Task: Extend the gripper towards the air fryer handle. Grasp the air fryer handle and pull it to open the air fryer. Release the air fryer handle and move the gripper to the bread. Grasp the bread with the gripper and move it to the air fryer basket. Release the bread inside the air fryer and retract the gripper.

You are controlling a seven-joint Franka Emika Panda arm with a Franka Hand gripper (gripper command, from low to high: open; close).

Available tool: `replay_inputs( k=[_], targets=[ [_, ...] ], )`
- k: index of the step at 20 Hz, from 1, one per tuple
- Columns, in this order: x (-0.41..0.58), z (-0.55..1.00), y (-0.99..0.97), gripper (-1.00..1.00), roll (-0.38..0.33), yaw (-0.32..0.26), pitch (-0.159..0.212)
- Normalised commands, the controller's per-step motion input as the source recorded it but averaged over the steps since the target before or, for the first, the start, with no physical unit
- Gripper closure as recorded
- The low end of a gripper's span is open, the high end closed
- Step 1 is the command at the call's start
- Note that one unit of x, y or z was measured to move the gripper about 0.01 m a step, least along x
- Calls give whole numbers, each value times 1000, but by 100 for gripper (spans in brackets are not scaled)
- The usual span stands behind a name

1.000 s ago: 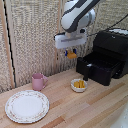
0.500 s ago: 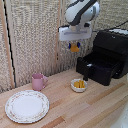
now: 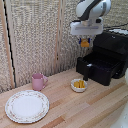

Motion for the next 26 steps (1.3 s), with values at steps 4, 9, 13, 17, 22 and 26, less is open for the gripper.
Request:
replay_inputs(
  k=[4,9,13,17,22,26],
  targets=[
    [-1,-209,-536,100,4,-258,-27],
    [0,-217,-445,100,2,-293,-3],
    [0,-280,-351,100,0,-333,-2],
    [0,-269,-549,100,0,-248,0],
    [43,-371,-594,100,39,-124,0],
    [41,-404,-421,100,32,-112,0]
  ],
)
